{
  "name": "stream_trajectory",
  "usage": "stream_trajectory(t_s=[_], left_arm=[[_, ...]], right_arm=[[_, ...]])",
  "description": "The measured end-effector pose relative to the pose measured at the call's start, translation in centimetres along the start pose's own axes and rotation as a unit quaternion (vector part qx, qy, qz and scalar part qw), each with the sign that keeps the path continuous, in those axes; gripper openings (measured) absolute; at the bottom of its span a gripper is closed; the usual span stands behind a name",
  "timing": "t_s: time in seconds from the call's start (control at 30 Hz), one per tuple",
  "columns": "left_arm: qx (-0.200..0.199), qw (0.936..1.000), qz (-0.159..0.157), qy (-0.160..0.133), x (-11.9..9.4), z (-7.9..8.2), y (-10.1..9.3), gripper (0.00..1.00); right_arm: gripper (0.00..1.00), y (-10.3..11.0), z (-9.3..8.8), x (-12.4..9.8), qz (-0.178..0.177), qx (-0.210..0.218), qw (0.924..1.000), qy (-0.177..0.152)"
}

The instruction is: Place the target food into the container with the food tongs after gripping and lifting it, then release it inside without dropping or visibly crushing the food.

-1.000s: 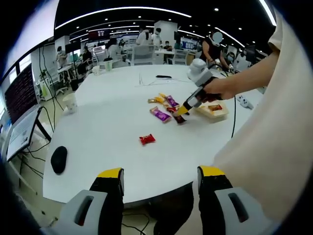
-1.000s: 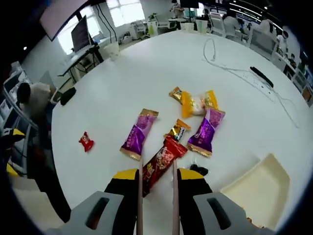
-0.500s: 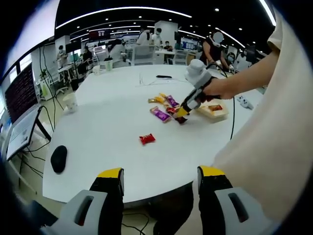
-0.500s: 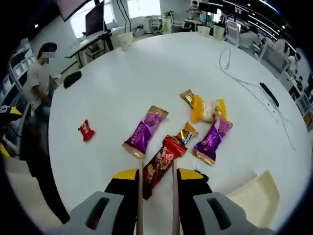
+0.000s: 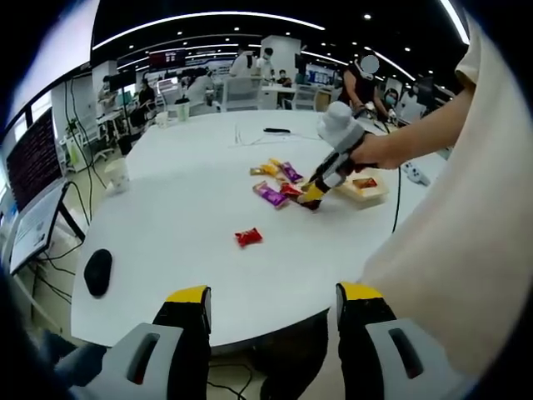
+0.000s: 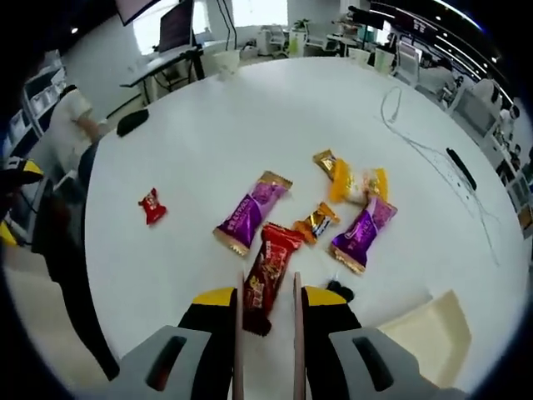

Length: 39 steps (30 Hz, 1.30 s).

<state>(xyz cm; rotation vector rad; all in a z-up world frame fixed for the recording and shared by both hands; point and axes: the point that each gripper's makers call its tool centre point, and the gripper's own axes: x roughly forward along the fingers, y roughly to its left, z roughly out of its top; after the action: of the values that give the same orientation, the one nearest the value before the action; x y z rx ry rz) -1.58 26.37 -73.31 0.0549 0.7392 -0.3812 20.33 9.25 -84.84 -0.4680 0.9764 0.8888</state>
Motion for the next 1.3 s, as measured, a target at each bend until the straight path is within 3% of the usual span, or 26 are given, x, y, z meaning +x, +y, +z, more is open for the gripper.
stream_trajectory(t_s=[0.27,0.43,0.73,1.17,1.3], left_arm=[[0.002,1.0,-0.003,-0.002,0.2,0.2,-0.1,0.6],[0.002,1.0,-0.004,-0.002,0.2,0.1,-0.2,0.6],[0.001,1.0,-0.003,-0.003,0.2,0.0,0.0,0.6],[-0.004,1.0,0.005,-0.001,-0.2,-0.2,0.3,0.6],[-0.004,1.0,0.005,-0.001,-0.2,-0.2,0.3,0.6]], right_arm=[[0.3,-0.3,-0.4,-0.6,-0.005,0.001,1.0,-0.001],[0.3,0.4,0.5,-0.9,0.002,-0.007,0.9999,-0.015],[0.3,0.7,0.9,0.0,0.004,-0.015,0.9998,-0.009],[0.29,0.3,0.1,0.6,0.003,-0.015,0.9999,0.004],[0.28,0.7,-0.8,0.8,0.004,-0.018,0.9997,0.016]])
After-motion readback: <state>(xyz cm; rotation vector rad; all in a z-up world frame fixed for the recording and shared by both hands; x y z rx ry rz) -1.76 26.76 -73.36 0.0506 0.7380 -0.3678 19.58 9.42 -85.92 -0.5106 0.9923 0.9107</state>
